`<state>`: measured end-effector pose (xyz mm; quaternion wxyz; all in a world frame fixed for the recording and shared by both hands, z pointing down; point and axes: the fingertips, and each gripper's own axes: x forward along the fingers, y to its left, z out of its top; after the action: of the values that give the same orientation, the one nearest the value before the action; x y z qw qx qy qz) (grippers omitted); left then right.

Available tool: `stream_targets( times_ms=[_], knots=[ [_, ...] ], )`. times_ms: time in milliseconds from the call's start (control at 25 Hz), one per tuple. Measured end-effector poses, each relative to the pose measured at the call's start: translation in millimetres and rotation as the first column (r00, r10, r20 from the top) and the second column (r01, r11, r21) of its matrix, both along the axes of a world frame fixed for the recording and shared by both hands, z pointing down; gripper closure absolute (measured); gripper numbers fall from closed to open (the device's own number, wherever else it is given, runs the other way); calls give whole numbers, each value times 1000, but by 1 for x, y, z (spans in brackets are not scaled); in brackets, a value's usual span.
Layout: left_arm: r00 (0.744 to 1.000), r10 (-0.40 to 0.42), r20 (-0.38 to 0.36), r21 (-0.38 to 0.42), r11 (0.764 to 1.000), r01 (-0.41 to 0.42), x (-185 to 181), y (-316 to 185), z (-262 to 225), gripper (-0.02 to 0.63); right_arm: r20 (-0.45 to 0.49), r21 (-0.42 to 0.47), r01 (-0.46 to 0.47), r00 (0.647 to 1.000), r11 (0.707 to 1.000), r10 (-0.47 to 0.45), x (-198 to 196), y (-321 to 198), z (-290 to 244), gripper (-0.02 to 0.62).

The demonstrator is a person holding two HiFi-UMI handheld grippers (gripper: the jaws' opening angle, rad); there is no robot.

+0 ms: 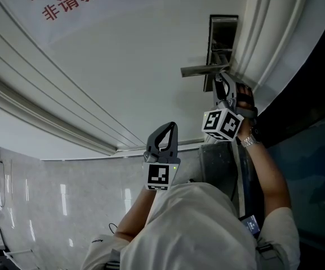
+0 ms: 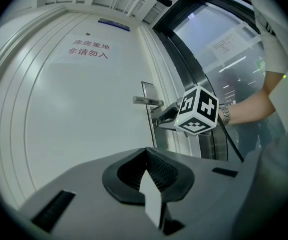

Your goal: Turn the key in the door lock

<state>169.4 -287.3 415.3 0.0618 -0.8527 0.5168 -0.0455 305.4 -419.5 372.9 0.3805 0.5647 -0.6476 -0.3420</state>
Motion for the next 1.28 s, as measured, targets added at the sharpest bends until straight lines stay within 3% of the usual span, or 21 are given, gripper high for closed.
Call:
stream_targets(
  times_ms=[360,680,1000,1080,1200,1280],
  knots=[
    [1000,1,-4,4,1000,-1,-1,0,-2,597,226,-31,-9,974,999,16,2,0,-4,495],
    [1000,-7,-7,2,1000,7,-3,2,-1,597,302,-19,-32,953,999,37,3,0,-5,494],
    [1000,-14,-9,4,1000,14,-7,3,-1,597,416,-37,-43,908,998,55,4,0,-7,494],
    [1000,-16,-10,2,1000,16,-7,4,0,597,465,-51,-40,884,998,59,3,0,-7,492],
    [1000,-14,-10,3,1000,14,-6,5,0,597,584,-80,-21,809,997,64,5,-1,-8,494],
    [1000,-15,-10,4,1000,15,-6,5,0,597,625,-92,-15,777,996,69,6,-1,-8,494]
  ],
)
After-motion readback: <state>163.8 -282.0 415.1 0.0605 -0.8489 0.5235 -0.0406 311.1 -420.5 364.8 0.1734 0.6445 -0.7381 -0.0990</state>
